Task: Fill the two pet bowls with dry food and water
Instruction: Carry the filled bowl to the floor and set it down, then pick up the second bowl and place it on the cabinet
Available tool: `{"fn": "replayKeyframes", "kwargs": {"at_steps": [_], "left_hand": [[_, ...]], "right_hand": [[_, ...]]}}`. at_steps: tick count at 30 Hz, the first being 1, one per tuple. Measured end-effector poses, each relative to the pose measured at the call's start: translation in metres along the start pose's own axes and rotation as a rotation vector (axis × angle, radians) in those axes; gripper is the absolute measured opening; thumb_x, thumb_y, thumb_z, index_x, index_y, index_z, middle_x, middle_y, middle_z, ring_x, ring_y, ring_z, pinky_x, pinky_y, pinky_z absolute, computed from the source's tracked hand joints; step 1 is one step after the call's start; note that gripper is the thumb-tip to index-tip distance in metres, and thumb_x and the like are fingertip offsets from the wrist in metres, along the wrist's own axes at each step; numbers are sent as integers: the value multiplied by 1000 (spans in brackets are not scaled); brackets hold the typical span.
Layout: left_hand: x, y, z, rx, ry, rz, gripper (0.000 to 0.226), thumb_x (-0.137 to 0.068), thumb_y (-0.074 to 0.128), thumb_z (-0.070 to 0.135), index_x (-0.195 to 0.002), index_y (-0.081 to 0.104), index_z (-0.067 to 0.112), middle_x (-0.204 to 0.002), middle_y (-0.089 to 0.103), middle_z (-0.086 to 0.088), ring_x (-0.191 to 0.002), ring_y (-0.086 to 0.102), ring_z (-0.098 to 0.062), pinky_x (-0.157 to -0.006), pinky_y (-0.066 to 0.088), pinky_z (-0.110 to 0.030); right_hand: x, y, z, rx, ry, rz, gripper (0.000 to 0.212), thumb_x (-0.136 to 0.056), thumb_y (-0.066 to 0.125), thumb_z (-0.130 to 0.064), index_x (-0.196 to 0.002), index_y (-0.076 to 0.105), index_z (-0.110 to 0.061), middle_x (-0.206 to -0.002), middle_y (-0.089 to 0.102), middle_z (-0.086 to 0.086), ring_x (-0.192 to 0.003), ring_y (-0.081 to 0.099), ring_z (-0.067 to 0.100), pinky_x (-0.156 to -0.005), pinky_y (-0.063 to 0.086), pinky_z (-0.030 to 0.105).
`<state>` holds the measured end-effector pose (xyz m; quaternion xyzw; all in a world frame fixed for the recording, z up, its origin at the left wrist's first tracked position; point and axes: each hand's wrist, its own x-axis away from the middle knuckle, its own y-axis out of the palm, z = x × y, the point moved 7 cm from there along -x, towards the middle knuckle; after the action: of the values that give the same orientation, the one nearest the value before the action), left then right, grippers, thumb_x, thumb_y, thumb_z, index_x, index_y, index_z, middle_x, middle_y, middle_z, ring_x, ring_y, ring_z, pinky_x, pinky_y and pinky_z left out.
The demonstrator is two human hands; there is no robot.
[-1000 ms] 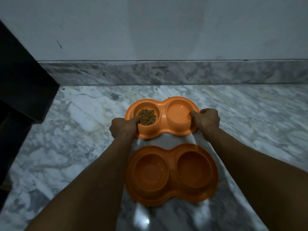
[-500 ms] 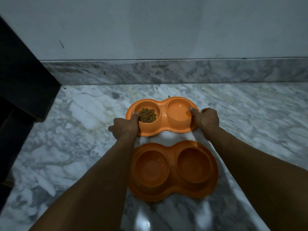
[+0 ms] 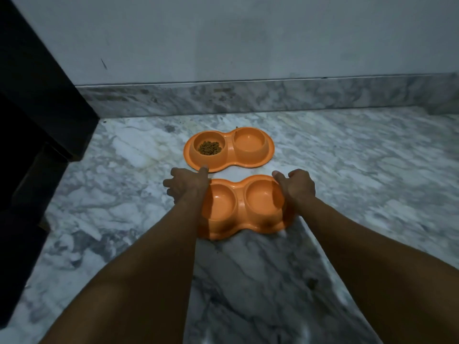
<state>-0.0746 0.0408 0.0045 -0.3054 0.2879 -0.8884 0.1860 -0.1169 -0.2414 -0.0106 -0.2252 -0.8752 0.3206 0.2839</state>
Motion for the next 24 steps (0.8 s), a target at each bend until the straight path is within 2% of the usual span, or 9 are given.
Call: {"fn": "replayKeyframes", "kwargs": {"at_steps": [2,5,10,13,16,20,24], "left_hand": [[11,1,-13,-18,-15,11,77,-84,69,46,-140,36,4,-146,30,-23,-133,35,-41,-102,37,-50],[23,4,-35,-26,-45,3,79,-83,68,49,-140,36,4,-145,30,-23,-132,35,-41,-102,37,-50],[37,11,-60,-72,-57,-56,72,-86,64,47,-138,41,4,-142,37,-25,-131,38,-40,-105,35,-46],[38,9,-68,-72,-106,-41,56,-85,61,33,-132,50,2,-136,45,-24,-124,46,-40,-100,40,-45],[34,6,-71,-44,-79,-53,41,-82,57,22,-115,61,-3,-122,59,-23,-111,56,-39,-93,49,-44],[30,1,-68,-26,-40,-68,32,-83,65,26,-100,64,-2,-107,65,-21,-103,61,-38,-78,49,-36],[31,-7,-56,-37,-58,-79,38,-79,70,31,-98,65,-1,-106,67,-20,-101,63,-37,-78,51,-37]], "right_hand": [[7,-1,13,8,22,-7,57,-92,61,-47,-121,58,2,-124,63,18,-117,57,36,-86,42,35],[16,0,29,13,49,-23,57,-93,60,-48,-125,55,0,-127,61,18,-118,56,37,-90,43,37],[30,6,40,6,58,-56,49,-94,61,-37,-130,53,-5,-128,61,16,-115,58,35,-84,44,35],[33,8,39,-11,36,-67,51,-95,60,-30,-141,48,-12,-135,58,14,-119,57,34,-96,48,41],[33,8,37,-25,25,-62,50,-94,59,-24,-143,49,-16,-137,57,14,-119,57,34,-95,47,39],[31,6,36,-39,46,-41,50,-91,60,-24,-140,52,-17,-131,61,14,-115,60,34,-93,50,39],[31,-4,26,-54,71,-22,48,-89,64,-25,-136,55,-18,-126,64,12,-111,62,32,-95,52,42]]}}
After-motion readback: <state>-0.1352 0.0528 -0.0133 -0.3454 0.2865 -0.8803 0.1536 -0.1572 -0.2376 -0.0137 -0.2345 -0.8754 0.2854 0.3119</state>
